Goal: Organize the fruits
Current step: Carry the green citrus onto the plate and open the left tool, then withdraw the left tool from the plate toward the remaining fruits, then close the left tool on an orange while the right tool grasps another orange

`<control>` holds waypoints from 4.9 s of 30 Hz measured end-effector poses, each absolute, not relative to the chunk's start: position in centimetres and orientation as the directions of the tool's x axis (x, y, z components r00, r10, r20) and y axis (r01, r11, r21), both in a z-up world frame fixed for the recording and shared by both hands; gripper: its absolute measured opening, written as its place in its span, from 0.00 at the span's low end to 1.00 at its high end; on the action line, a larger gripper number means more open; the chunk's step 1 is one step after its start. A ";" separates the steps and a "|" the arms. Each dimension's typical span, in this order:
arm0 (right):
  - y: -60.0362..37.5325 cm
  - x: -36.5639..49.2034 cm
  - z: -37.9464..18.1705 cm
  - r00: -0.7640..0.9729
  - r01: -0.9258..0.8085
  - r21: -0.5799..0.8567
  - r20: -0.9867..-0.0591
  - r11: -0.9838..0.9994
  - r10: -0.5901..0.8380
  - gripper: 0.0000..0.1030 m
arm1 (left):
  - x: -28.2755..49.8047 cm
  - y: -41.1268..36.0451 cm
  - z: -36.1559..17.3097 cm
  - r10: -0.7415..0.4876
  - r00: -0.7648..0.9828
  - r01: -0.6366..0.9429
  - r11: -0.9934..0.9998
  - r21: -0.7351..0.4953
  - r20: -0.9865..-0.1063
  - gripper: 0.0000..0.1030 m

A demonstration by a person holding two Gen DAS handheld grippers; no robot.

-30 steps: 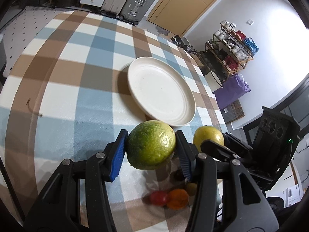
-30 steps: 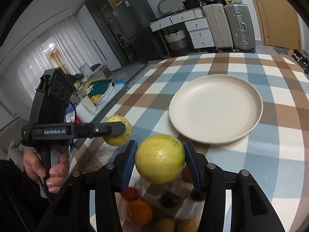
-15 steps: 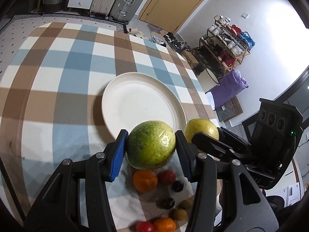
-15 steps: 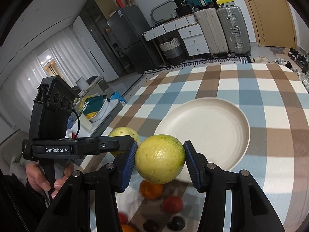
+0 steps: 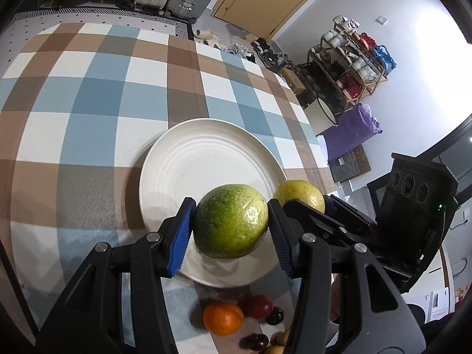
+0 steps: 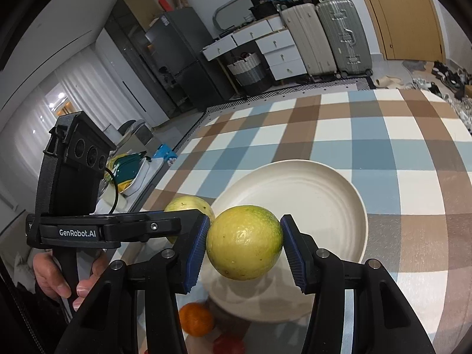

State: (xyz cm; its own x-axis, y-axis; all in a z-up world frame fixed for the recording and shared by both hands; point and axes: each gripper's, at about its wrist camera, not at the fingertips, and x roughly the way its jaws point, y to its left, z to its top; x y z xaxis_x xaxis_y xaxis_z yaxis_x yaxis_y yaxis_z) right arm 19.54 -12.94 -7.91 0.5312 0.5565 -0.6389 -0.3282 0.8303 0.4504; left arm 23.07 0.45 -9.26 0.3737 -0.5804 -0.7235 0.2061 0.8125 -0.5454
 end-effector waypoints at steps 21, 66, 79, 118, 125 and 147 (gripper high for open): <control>-15.6 20.4 -9.5 0.559 -0.275 0.489 -0.619 0.828 0.551 0.52 | 25.8 -1.1 -11.2 -0.565 0.370 0.163 0.821 -0.547 -0.737 0.48; -15.6 2.9 -4.6 0.637 -0.335 0.343 -0.604 0.878 0.479 0.95 | 3.4 1.7 -5.4 -0.340 0.576 0.158 0.939 -0.306 -0.743 0.99; -11.7 -1.4 -7.3 0.569 -0.399 0.293 -0.664 0.869 0.485 0.97 | -1.0 3.1 -7.7 -0.278 0.587 0.133 0.960 -0.247 -0.760 0.99; -3.1 -2.5 -11.6 0.471 -0.638 0.040 -0.770 0.769 0.430 0.41 | 0.0 5.8 -9.9 -0.245 0.589 0.111 0.969 -0.223 -0.771 0.99; -3.9 -1.8 -11.7 0.444 -0.645 0.090 -0.763 0.759 0.469 0.39 | 1.8 5.6 -10.1 -0.255 0.570 0.116 0.966 -0.231 -0.781 0.99; -11.0 0.2 -9.6 0.513 -0.545 0.319 -0.604 0.775 0.610 0.38 | 7.2 1.3 -11.1 -0.266 0.489 0.186 0.962 -0.199 -0.831 0.99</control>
State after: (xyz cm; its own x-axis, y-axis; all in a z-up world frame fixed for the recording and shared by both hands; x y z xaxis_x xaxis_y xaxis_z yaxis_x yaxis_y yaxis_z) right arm 0.23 -10.96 -9.61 0.5134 0.6096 -0.6040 -0.5455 0.7752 0.3187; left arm 7.24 1.28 -11.14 0.4890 -0.2660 -0.8307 0.1857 0.9623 -0.1988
